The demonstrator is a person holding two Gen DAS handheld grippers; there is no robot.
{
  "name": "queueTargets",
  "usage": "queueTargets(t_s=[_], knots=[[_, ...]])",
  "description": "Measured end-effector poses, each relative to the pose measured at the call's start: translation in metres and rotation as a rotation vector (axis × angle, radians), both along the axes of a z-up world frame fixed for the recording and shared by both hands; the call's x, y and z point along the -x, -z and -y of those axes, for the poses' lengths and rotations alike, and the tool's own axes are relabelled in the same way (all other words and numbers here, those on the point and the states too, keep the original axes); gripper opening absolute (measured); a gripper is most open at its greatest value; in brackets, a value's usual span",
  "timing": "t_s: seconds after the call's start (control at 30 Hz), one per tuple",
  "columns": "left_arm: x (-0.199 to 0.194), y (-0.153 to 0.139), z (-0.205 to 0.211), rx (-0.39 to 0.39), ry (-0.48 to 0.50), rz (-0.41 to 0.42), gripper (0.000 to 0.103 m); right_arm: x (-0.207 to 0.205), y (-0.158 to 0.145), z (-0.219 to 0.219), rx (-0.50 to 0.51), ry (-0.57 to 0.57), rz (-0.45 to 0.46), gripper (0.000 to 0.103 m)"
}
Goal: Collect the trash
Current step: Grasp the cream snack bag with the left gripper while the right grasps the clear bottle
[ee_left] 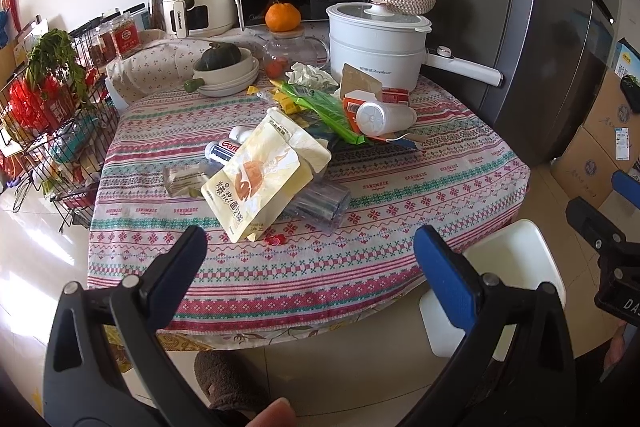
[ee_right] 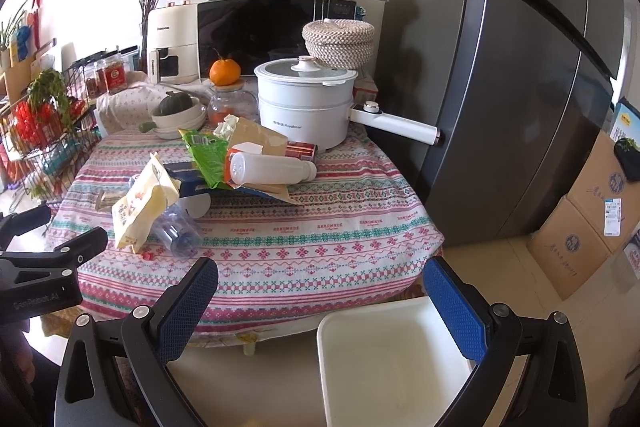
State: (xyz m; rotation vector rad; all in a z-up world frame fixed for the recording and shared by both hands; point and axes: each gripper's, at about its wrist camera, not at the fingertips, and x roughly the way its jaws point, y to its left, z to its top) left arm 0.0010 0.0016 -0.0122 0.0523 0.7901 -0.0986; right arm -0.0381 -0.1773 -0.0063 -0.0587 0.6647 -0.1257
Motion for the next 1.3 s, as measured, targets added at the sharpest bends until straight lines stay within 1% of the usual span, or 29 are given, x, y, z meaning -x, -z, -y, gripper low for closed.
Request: queueTargets(t_s=[0.07,0.13,0.23,0.37,0.47,0.57,0.63,0.7,0.8,0.87,0.93,0.97,1.0,1.03,1.1,1.13,1.2,1.23,1.27,1.3], knots=[[-0.003,0.0,-0.004,0.009,0.006,-0.014,0.103,-0.001,-0.002,-0.001,0.008,-0.002,0.004,0.103],[-0.007,0.002,-0.011,0.026,0.02,-0.038,0.103,-0.004,-0.001,0.0,-0.007,-0.005,-0.002,0.103],[-0.017,0.007,-0.023,0.035,0.032,-0.077,0.103,-0.013,0.001,0.004,-0.052,-0.032,-0.035,0.103],[-0.035,0.016,-0.042,0.035,0.047,-0.13,0.103,-0.026,0.004,0.006,-0.074,-0.039,-0.082,0.103],[-0.053,0.028,-0.051,0.003,0.069,-0.167,0.103,-0.04,0.008,0.008,-0.095,-0.041,-0.137,0.103],[-0.072,0.043,-0.051,-0.036,0.122,-0.192,0.102,-0.058,0.012,0.009,-0.122,-0.049,-0.186,0.103],[-0.083,0.055,-0.047,-0.074,0.161,-0.203,0.1,-0.07,0.014,0.008,-0.13,-0.056,-0.211,0.103],[-0.093,0.07,-0.042,-0.104,0.195,-0.231,0.092,-0.082,0.017,0.006,-0.133,-0.066,-0.23,0.103],[-0.106,0.092,-0.038,-0.167,0.207,-0.26,0.083,-0.098,0.023,0.002,-0.122,-0.074,-0.252,0.103],[-0.113,0.102,-0.036,-0.212,0.209,-0.266,0.081,-0.105,0.03,0.001,-0.125,-0.08,-0.257,0.103],[-0.118,0.11,-0.033,-0.262,0.208,-0.266,0.079,-0.111,0.041,0.001,-0.135,-0.082,-0.285,0.103],[-0.12,0.113,-0.032,-0.284,0.206,-0.269,0.074,-0.115,0.046,0.001,-0.136,-0.083,-0.301,0.103],[-0.122,0.116,-0.03,-0.295,0.205,-0.271,0.068,-0.118,0.049,0.001,-0.137,-0.086,-0.315,0.103],[-0.125,0.119,-0.029,-0.298,0.204,-0.276,0.067,-0.121,0.053,0.0,-0.134,-0.088,-0.324,0.103],[-0.129,0.121,-0.026,-0.31,0.198,-0.285,0.057,-0.126,0.058,-0.003,-0.123,-0.086,-0.332,0.103],[-0.13,0.122,-0.024,-0.315,0.199,-0.288,0.055,-0.128,0.059,-0.004,-0.117,-0.09,-0.335,0.103],[-0.132,0.123,-0.023,-0.321,0.2,-0.295,0.043,-0.132,0.062,-0.008,-0.112,-0.1,-0.339,0.103],[-0.132,0.122,-0.024,-0.318,0.195,-0.299,0.041,-0.134,0.063,-0.009,-0.114,-0.107,-0.342,0.103],[-0.132,0.121,-0.025,-0.31,0.185,-0.3,0.033,-0.136,0.064,-0.012,-0.119,-0.114,-0.348,0.103],[-0.133,0.119,-0.027,-0.298,0.175,-0.298,0.031,-0.137,0.065,-0.014,-0.125,-0.121,-0.354,0.103]])
